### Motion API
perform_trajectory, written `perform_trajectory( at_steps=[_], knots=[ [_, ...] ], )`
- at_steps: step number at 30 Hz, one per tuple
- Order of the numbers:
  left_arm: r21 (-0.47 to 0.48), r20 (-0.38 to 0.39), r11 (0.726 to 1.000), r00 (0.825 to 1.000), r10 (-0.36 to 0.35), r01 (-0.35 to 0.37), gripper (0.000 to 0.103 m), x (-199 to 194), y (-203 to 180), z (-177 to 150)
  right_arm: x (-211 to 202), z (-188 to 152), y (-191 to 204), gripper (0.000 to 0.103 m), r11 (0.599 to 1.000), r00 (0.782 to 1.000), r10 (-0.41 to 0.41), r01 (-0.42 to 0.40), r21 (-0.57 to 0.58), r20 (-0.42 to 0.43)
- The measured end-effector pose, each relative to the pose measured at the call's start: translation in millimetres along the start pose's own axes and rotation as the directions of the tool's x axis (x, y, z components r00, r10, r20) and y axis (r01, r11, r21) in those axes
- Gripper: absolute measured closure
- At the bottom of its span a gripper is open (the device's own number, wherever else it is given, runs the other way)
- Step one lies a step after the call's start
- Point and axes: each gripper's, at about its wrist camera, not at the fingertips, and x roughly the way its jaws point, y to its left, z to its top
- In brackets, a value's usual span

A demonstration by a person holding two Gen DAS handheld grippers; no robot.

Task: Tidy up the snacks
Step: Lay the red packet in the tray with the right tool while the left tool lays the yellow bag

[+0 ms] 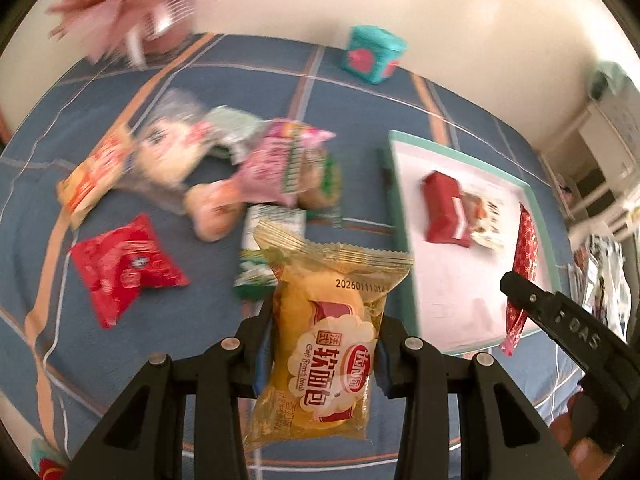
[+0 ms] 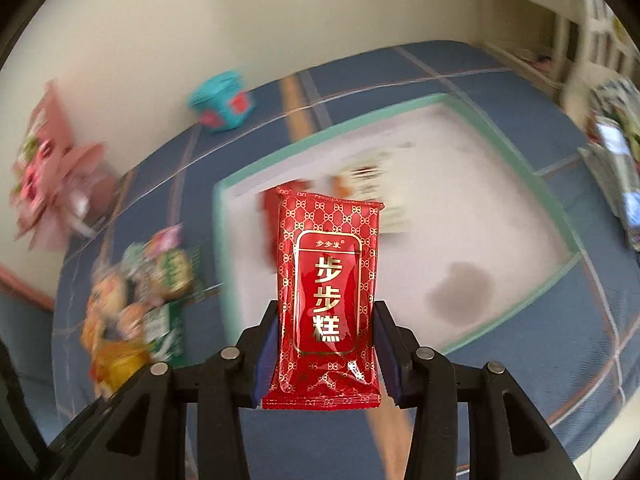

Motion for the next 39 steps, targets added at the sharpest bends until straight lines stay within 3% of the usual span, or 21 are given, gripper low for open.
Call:
perform_trajectory(
  at_steps=[7, 14, 27, 29, 31, 35, 39],
  knots=[
    [0.131, 0.029, 0.991, 0.999, -0.042, 0.038, 0.061, 9, -46, 12, 8, 16, -38, 0.057, 0.993, 0.996, -0.088, 0.087, 0.077, 0.009],
    [0.254, 0.039, 0.965, 0.996, -0.078, 0.065, 0.061, 19, -93, 24, 26, 23, -48, 0.056, 0.988, 0.991, -0.131, 0.132, 0.083, -0.008],
    [0.306, -0.063, 0.950, 0.997, -0.038, 0.056, 0.061, 76, -120, 31, 44, 33, -55, 0.056, 0.982, 0.986, -0.165, 0.167, 0.087, -0.030],
    [0.304, -0.071, 0.951, 0.997, -0.037, 0.057, 0.059, 78, -120, 32, 46, 34, -56, 0.054, 0.981, 0.985, -0.170, 0.172, 0.090, -0.034],
    [0.298, -0.070, 0.953, 0.997, -0.030, 0.050, 0.049, 78, -119, 33, 46, 34, -57, 0.054, 0.980, 0.984, -0.173, 0.176, 0.095, -0.036],
    [0.287, -0.067, 0.957, 0.997, -0.029, 0.047, 0.045, 73, -115, 34, 42, 34, -53, 0.054, 0.979, 0.982, -0.184, 0.186, 0.079, -0.031],
    [0.271, -0.064, 0.961, 0.998, -0.026, 0.043, 0.035, 65, -110, 35, 38, 34, -47, 0.043, 0.981, 0.982, -0.188, 0.188, 0.052, -0.012]
  ],
)
